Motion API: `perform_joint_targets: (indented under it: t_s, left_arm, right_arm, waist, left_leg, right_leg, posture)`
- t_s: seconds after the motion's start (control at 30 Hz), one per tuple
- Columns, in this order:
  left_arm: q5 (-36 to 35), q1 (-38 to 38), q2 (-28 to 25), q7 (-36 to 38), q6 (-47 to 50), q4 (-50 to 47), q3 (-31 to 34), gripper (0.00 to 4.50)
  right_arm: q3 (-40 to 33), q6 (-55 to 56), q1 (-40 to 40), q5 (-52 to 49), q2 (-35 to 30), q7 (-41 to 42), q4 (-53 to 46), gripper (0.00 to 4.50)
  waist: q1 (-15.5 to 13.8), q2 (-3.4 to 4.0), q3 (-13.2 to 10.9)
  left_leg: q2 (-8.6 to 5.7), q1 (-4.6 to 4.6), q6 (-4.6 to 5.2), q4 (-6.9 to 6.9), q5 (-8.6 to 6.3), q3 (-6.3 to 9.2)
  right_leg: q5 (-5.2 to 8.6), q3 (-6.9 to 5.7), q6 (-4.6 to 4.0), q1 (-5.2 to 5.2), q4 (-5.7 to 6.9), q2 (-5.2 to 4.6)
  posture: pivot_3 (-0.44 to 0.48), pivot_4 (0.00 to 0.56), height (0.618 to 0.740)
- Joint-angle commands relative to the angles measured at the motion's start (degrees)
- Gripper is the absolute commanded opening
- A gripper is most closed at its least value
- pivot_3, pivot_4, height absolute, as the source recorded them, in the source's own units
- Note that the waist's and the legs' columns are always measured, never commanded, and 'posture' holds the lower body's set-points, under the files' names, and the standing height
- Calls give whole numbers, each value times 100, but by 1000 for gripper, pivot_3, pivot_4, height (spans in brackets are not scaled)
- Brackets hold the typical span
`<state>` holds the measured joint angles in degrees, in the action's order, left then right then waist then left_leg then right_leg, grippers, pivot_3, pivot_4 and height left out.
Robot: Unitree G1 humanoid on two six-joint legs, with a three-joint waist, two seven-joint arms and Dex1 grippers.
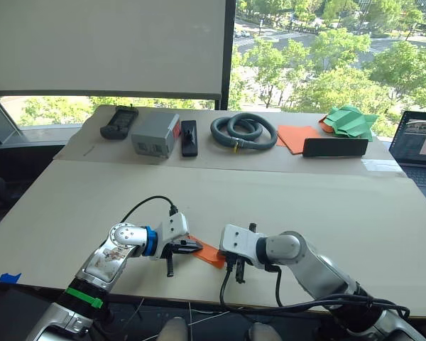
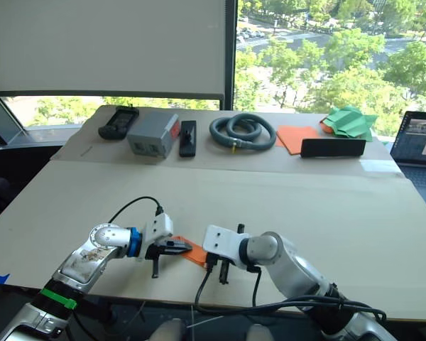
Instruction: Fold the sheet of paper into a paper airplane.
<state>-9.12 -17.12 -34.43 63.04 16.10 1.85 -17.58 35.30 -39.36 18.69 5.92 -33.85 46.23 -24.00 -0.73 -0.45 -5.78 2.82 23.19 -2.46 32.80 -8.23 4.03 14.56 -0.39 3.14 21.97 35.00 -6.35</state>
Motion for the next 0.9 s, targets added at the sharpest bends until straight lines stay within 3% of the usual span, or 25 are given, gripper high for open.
perform_joint_targets:
  t_s: [0.03, 0.27, 0.6, 0.73, 0.9]
  left_arm:
    - [250, 118, -134, 42, 37, 235, -153, 0]
    - [277, 80, -113, 76, -22, 297, -193, 0]
    - [279, 36, -95, 123, 1, 273, -213, 0]
    - [257, 1, -85, 162, 43, 230, -210, 0]
    - [244, -187, -32, 255, 46, 239, -268, 0]
  right_arm:
    - [380, -577, -519, 134, -469, 256, 328, 34]
    - [211, -589, -679, 126, -791, 190, 6, 34]
    - [-1237, -153, -79, -986, 21, 101, -845, 34]
    - [-863, -52, 114, -874, 431, -28, -671, 34]
    - [-273, 84, 54, -548, 387, -45, -155, 34]
  waist:
    - [0, -4, 14]
    - [-14, -8, 21]
    - [9, -19, -67]
    - [25, -13, -74]
    - [3, -17, -78]
  left_leg:
    - [0, 0, -1, 0, -1, 0]
    - [-3, -1, -12, 0, -8, -5]
    - [-2, 14, -14, 0, -8, -8]
    - [1, 10, -13, -2, -8, -7]
    - [-1, 19, -11, -1, -7, -8]
  right_leg:
    - [1, 0, 0, 0, -1, -2]
    - [4, -5, 4, -4, -6, -13]
    - [5, -6, 6, 14, -6, -14]
    - [4, -7, 6, 15, 0, -11]
    - [4, -9, 6, 15, -4, -11]
  posture:
    - [0, 150, 711]
    - [0, 150, 711]
    - [0, 150, 711]
    - [0, 150, 711]
    - [0, 150, 711]
